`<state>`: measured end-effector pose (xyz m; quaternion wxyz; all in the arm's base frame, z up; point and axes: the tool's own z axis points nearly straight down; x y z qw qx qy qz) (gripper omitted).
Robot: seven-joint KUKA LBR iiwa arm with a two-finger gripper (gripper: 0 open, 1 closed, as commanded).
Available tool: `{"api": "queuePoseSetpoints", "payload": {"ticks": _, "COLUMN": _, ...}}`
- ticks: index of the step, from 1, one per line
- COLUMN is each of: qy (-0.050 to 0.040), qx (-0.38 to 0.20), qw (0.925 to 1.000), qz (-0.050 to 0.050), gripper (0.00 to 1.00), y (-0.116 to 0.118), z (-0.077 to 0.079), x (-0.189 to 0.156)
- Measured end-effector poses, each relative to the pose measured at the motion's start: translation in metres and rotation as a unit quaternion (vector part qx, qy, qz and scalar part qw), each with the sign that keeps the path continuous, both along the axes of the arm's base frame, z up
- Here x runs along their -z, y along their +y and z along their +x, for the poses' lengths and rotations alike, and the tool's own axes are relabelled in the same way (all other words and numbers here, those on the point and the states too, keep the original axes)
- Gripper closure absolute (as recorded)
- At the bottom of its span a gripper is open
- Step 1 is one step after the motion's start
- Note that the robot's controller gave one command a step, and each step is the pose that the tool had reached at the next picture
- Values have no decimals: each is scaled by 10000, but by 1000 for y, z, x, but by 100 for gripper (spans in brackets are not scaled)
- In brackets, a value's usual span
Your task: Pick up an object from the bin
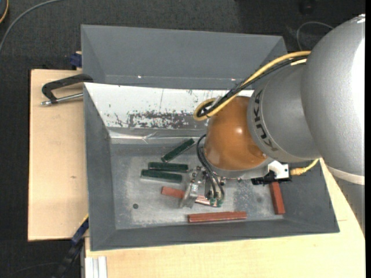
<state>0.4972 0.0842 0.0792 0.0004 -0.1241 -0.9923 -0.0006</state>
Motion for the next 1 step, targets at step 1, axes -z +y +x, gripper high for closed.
{"api": "queuePoseSetpoints", "payload": {"ticks": 1, "qy": -74, "qx": -36, "qw": 10000, "qz": 5, "gripper": 100, "y": -13, "z": 15, "x": -153}}
